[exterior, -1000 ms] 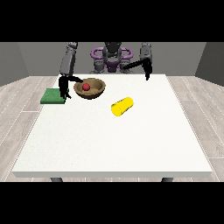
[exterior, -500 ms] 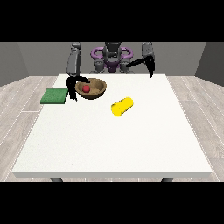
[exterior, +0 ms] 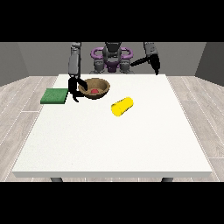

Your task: Pick the cup and pour the ball into the bowl, then pick the bowl and place it on the pad

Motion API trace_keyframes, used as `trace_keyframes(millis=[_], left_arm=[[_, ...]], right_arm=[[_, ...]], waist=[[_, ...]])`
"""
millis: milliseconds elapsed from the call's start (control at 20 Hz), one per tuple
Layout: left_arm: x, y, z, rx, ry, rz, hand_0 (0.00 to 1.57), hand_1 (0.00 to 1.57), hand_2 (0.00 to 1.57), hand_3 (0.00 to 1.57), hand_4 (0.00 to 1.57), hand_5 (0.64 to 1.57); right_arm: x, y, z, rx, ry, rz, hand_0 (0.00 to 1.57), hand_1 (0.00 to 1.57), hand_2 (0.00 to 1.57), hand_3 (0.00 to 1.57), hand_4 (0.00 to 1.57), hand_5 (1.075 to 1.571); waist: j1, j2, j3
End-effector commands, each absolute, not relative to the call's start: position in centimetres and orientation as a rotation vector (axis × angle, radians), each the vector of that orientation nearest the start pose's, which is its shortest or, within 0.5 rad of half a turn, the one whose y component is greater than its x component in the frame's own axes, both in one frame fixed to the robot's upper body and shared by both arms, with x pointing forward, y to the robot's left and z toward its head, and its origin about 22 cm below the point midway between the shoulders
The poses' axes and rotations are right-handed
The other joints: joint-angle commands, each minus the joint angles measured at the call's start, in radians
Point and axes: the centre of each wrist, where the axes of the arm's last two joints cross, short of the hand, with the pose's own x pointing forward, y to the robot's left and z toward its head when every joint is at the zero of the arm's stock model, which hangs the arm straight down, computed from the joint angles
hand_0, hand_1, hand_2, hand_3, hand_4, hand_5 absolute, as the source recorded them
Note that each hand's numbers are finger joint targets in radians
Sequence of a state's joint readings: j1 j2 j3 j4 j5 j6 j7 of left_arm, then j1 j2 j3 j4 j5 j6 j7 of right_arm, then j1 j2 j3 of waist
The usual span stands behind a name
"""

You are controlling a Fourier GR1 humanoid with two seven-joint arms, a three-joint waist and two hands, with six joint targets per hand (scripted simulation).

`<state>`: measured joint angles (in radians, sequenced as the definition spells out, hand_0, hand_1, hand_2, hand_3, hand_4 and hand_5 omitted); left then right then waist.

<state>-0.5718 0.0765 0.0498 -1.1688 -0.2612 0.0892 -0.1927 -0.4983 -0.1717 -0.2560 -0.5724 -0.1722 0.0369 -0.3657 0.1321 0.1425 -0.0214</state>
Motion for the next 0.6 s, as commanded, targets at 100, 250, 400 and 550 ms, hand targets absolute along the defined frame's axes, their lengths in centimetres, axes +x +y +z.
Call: trace_keyframes(millis=[100,250,400,550], left_arm=[[36.7,21.7,5.5,0.218,-1.883,-0.318,0.00,0.00,0.00,0.00,0.00,1.570],[35.9,24.6,3.4,0.258,-1.792,-0.272,0.00,0.00,0.00,0.00,0.00,1.570],[36.4,24.6,3.4,0.282,-1.810,-0.221,0.00,0.00,0.00,0.00,0.00,1.570],[34.9,27.6,0.6,0.296,-1.769,-0.210,0.00,0.00,0.00,0.00,0.00,1.571]], right_arm=[[32.6,-28.1,-8.7,-0.147,-1.229,-0.126,1.57,1.57,1.57,1.57,1.03,1.550],[32.9,-27.4,-8.2,-0.147,-1.160,-0.081,1.57,1.57,1.57,1.57,1.03,1.555],[35.2,-27.0,-5.4,-0.157,-1.199,-0.038,1.57,1.57,1.57,1.57,1.03,1.554],[37.4,-26.2,-2.2,-0.099,-1.166,-0.055,1.57,1.57,1.57,1.57,1.05,1.553]], waist=[[-0.018,-0.012,0.0204],[-0.073,-0.109,0.0204],[-0.106,-0.074,0.0211],[-0.139,-0.109,0.0206]])
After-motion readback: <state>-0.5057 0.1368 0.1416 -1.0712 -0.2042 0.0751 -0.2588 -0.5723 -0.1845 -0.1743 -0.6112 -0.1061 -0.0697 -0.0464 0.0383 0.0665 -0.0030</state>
